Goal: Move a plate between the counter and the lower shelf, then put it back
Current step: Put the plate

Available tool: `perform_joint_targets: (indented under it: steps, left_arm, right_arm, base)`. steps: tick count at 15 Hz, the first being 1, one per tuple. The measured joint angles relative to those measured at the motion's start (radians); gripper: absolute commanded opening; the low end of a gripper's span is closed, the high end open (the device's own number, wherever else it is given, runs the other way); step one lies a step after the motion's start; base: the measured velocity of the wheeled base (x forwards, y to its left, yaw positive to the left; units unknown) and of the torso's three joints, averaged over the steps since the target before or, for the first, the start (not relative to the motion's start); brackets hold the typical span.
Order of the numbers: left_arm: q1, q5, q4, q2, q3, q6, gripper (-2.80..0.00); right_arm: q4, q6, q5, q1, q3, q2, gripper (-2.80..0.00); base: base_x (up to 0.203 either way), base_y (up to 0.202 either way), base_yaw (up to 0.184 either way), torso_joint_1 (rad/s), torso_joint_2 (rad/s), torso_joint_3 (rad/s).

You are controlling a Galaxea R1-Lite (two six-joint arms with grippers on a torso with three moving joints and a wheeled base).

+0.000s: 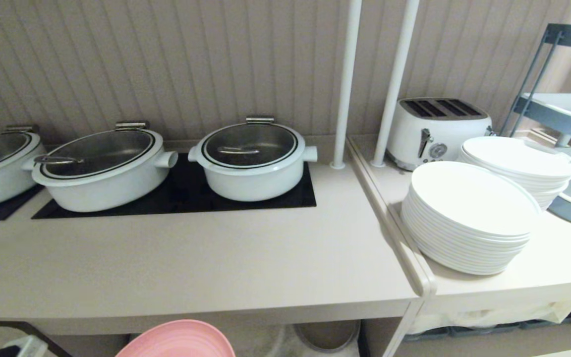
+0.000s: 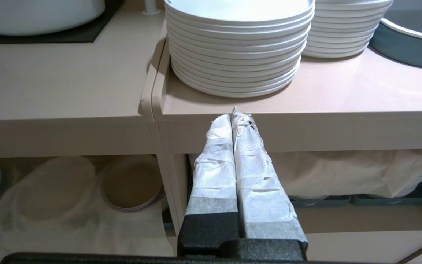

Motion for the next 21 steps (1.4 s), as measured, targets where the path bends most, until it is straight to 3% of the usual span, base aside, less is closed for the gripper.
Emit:
perform_joint_targets:
  steps: [8,21]
  left_arm:
    - [0.000,0.000,0.000,0.000,0.000,0.000,-2.80]
    - [0.000,0.002,-0.004,-0.004,-0.004,0.008,-2.80]
  right_arm:
    - [0.000,0.000,0.000,0.000,0.000,0.000,-2.80]
    - [0.001,0.004,0.000,0.001,0.000,0.000,-2.80]
  base:
    - [0.000,0.000,0.000,0.122,-0.24,-0.123]
    - [0.000,0.000,0.000,0.000,0.00,0.000]
